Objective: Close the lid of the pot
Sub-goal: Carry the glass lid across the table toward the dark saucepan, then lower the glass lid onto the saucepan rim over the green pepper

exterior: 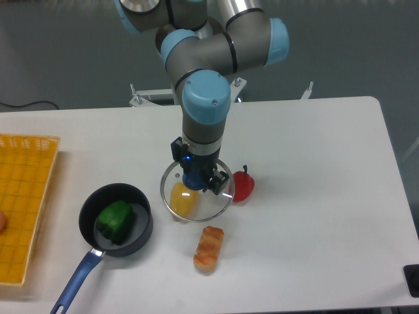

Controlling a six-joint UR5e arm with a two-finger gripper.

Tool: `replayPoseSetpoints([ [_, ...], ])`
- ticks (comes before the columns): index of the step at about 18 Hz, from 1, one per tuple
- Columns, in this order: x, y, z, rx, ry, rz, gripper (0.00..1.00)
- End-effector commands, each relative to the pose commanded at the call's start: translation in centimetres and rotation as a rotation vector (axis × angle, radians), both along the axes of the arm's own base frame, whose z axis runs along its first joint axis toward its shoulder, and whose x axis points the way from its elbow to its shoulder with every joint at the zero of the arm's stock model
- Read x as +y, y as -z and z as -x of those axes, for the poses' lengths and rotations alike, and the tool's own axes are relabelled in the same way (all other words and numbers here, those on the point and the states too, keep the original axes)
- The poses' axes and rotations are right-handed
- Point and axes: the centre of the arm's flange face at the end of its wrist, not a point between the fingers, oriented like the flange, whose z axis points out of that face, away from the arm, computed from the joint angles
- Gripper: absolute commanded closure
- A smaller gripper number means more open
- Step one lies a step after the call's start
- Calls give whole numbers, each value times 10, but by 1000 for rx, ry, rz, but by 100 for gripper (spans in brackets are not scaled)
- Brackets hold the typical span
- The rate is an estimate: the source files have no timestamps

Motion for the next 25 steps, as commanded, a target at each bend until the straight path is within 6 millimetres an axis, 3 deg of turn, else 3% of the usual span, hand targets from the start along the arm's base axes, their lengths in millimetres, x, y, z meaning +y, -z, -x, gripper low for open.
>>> replayPoseSetpoints([
  [11,25,2,-48,-4,-30,17,40],
  [15,39,4,-70,-2,-27,26,40],
  [20,76,15,-103,18,-29,59,39],
  [25,88,21,-125,18,-22,55,39],
])
